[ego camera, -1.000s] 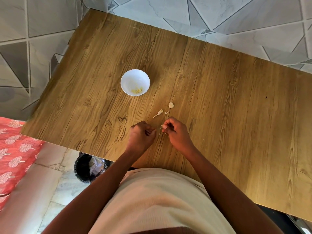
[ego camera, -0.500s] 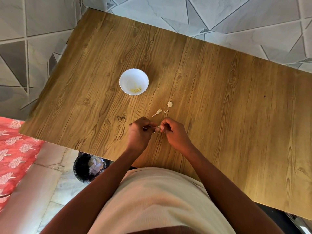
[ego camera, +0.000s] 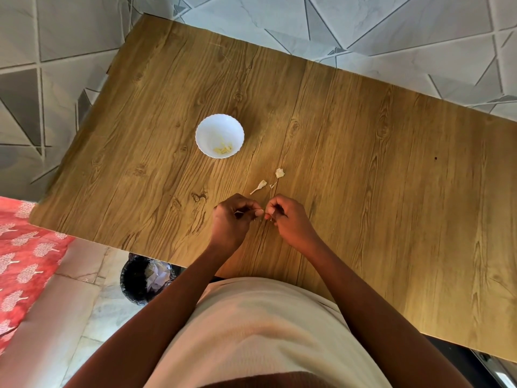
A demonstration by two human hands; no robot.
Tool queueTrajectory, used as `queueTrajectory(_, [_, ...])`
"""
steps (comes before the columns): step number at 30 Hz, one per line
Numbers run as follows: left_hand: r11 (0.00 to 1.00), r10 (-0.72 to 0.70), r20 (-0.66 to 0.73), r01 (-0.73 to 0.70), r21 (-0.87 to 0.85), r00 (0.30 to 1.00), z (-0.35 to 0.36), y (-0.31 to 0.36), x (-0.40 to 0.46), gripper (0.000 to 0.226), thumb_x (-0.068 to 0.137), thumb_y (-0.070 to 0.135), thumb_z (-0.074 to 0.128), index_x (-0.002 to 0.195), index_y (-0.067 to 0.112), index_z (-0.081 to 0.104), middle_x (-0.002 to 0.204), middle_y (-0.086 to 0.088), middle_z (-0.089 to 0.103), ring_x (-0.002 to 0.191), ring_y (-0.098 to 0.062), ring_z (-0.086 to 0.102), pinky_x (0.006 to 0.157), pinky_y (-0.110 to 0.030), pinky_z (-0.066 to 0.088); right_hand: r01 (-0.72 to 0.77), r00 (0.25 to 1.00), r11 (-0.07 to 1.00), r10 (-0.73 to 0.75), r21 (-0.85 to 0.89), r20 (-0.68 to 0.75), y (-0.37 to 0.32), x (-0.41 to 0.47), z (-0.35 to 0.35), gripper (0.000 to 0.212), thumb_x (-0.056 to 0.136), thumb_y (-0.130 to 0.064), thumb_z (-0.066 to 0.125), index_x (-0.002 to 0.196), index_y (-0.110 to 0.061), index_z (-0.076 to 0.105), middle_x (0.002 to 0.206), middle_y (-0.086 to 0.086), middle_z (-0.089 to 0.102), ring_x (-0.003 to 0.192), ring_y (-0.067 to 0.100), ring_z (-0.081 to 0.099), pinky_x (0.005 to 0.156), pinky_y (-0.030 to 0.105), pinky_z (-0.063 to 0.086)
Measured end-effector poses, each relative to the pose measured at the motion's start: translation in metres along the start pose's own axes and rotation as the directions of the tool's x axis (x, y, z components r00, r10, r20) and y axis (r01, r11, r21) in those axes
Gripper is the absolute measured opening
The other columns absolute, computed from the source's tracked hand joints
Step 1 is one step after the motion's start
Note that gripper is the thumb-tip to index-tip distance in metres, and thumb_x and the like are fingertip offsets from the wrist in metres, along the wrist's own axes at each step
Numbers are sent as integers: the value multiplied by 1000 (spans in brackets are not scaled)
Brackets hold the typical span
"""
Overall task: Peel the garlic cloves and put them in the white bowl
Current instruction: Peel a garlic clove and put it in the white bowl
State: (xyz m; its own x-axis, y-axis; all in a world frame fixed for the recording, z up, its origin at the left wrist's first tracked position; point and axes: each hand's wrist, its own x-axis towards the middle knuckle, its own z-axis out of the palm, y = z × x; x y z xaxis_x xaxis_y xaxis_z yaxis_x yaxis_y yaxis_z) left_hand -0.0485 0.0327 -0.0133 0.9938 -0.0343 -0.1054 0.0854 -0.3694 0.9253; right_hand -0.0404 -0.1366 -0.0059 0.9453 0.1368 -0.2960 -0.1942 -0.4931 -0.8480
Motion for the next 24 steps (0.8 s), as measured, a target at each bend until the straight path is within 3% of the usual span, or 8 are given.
queueTrajectory(7, [1000,-9,12,9,0,1000,-1,-2,-1,11,85,7,80,92,15,80,89,6,72,80,-15,71,72,-43,61,58,998,992,-56,113,-20,0,-6,-3,13,93,-8,69,105,-13,72,92,-5,70,84,0,63,74,13,47])
queueTrajectory(16, [995,-82,56,85,-59,995,0,1,-4,9,92,4,73,98,8,77,88,-2,71,78,-16,69,75,-43,60,189,968,981,-178,46,-178,3,-6,2,7,87,-6,77,91,-12,77,85,-4,71,81,11,67,70,26,52])
queueTrajectory(20, [987,-153,-70,150,-54,986,-4,-4,-8,7,92,7,73,99,7,76,87,-1,73,77,-14,70,76,-42,60,226,962,973,-230,-43,-148,-2,-1,9,7,88,-3,74,91,-9,74,87,-2,70,83,7,64,72,18,49])
queueTrajectory(22, [992,-96,-196,111,65,976,-9,-11,-13,6,92,10,73,97,9,76,90,0,73,80,-16,68,74,-42,58,288,948,948,-302,-136,-97,-8,6,15,7,89,-2,71,92,-9,71,89,0,68,82,9,63,71,19,49])
queueTrajectory(24, [970,14,-281,55,235,959,-17,-19,-17,8,91,9,71,97,10,76,94,-3,71,86,-23,65,73,-40,54,353,928,909,-371,-222,-42,-16,18,24,6,89,-4,68,91,-10,70,88,1,67,80,15,62,68,29,52])
